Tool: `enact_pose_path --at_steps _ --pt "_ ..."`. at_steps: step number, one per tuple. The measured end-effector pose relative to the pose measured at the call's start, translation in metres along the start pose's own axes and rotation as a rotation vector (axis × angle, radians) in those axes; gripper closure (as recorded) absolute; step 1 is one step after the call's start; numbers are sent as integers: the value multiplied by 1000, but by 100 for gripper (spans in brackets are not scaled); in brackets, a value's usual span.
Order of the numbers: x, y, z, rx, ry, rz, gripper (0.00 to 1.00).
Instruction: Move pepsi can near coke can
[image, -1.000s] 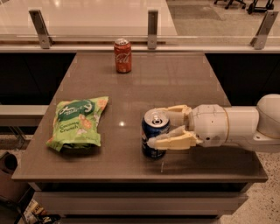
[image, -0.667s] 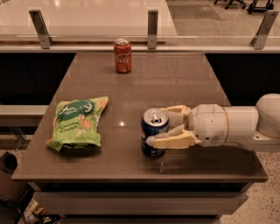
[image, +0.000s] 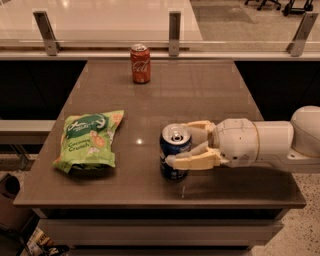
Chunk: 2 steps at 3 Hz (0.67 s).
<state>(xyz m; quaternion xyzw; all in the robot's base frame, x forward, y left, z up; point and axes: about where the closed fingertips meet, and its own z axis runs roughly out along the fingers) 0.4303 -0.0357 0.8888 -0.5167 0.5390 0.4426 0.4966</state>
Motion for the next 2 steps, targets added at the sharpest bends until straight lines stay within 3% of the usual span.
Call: enact_pose_path --at_steps 2 --pt "-2 -6 -1 12 -1 -2 100"
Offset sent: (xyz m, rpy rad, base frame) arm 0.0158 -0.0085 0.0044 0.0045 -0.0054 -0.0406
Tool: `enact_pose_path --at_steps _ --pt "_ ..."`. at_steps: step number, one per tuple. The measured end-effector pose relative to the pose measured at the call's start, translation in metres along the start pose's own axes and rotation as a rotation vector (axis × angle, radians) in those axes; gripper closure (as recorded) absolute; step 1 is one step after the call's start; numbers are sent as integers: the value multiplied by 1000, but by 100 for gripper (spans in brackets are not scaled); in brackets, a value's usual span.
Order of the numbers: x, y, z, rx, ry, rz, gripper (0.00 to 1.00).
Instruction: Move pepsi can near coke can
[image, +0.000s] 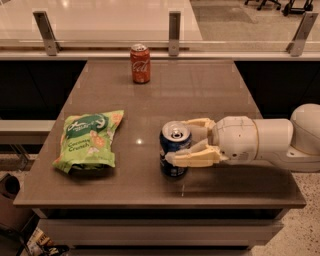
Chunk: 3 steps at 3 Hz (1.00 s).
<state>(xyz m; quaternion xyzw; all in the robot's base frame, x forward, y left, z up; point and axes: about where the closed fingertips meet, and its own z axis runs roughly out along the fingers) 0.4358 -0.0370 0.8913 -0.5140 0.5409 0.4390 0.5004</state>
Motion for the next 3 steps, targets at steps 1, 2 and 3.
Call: enact_pose_path --at_steps 1,2,3 --pt "-4 -24 -11 65 6 -11 100" --pt "-10 -52 -29 173 25 -2 100" --pt "-17 -89 -57 315 51 37 100"
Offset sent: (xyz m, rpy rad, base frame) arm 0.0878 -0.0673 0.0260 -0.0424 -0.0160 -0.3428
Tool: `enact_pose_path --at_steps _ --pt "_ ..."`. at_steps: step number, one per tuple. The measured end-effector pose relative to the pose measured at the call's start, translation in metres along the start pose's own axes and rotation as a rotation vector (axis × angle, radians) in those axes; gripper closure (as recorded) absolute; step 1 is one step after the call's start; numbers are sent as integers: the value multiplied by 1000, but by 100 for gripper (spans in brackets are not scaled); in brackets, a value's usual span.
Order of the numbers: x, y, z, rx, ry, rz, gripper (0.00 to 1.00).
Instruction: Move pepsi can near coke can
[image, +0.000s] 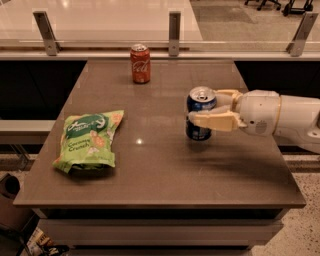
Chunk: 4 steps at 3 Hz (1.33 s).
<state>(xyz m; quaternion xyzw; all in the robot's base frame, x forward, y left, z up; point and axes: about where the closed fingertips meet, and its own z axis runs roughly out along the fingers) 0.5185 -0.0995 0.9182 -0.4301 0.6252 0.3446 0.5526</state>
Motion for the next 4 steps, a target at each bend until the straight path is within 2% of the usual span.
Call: enact_pose_path --at_steps 1,2,3,4 --pt "-12 -45 -19 96 19 30 100" --pt "-35 -86 -37 180 -32 19 100" --pt "-60 -124 -43 244 -122 -6 100" --pt "-69 -155 -39 283 -167 -13 100"
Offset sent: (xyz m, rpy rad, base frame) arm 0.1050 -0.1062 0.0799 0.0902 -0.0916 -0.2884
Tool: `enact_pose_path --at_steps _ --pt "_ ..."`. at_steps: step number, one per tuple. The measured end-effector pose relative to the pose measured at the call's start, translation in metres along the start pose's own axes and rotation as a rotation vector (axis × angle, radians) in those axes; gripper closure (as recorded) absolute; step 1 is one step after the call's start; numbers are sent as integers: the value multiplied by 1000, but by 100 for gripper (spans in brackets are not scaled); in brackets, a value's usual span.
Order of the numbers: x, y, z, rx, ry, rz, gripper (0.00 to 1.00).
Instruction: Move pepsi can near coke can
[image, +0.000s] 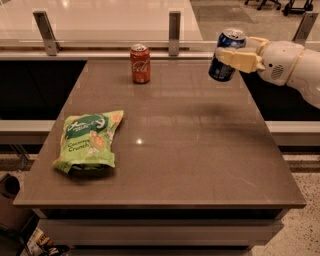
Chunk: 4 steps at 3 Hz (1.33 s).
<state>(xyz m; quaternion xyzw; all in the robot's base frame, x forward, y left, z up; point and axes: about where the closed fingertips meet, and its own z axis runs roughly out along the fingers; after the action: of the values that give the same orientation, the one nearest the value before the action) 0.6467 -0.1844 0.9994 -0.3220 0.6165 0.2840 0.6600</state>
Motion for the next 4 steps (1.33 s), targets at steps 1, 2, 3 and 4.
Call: enact_pose_path --at_steps 1,2,3,4 --pt "-3 -2 1 3 -6 -3 100" --pt "0 3 2 2 18 -10 100" --pt "-1 13 19 4 90 -66 100" --pt "-9 22 47 -13 104 -113 100"
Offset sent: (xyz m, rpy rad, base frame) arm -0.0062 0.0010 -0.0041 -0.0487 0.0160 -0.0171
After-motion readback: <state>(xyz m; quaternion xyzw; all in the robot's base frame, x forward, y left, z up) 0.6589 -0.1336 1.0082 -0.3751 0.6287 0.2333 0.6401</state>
